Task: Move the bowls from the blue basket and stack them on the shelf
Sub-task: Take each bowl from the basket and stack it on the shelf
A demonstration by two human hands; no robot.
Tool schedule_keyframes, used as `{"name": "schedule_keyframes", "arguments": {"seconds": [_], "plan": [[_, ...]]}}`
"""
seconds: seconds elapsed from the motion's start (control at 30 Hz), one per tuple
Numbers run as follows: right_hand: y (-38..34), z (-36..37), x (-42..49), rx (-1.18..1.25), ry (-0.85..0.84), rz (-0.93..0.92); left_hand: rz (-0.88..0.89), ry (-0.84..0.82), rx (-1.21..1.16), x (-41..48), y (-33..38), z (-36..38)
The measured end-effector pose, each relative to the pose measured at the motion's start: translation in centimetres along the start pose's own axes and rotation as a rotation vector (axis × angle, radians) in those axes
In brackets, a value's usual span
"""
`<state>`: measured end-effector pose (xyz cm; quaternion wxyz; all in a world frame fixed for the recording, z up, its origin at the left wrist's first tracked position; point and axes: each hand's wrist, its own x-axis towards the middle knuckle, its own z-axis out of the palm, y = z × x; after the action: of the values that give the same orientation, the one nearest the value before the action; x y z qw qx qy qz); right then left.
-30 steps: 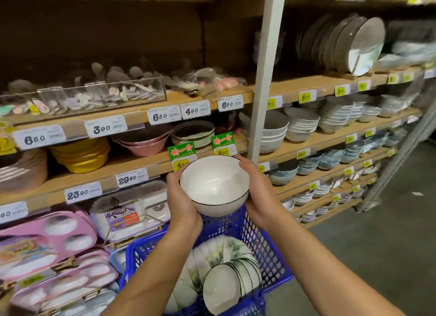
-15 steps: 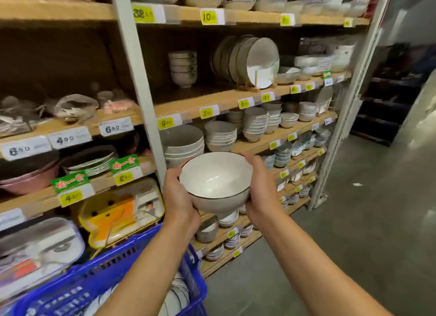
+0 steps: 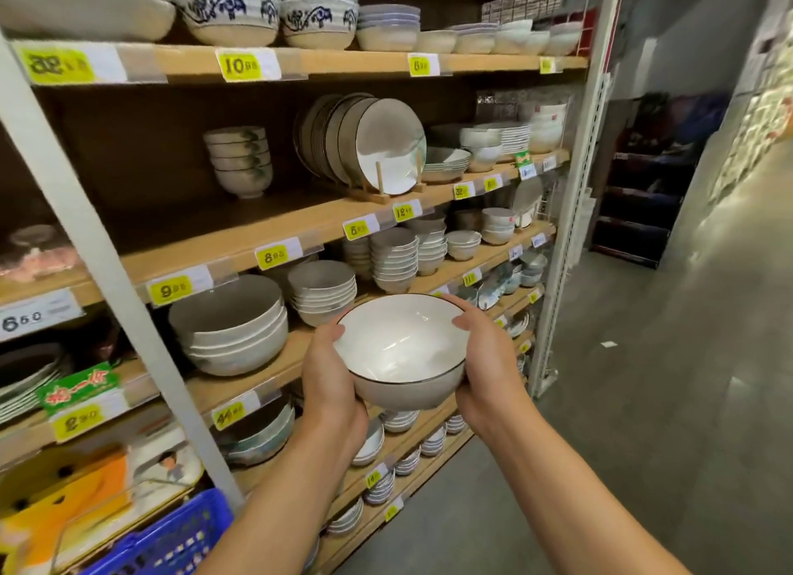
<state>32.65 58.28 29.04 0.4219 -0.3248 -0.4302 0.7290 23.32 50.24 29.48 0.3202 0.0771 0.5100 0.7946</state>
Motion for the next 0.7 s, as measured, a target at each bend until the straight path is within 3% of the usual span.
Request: {"name": "schedule_keyframes", "arguments": {"seconds": [0.47, 0.7], "plan": [[-2.6, 7.2, 16.8, 0.058, -0.097, -0.039, 0.089, 0.048, -0.029, 15.3, 4.8, 5.9], [-2.4, 11.7, 22.7, 0.027, -0.198, 0.059, 0.107, 0.142, -0.032, 21.0, 7.3, 5.6]]}}
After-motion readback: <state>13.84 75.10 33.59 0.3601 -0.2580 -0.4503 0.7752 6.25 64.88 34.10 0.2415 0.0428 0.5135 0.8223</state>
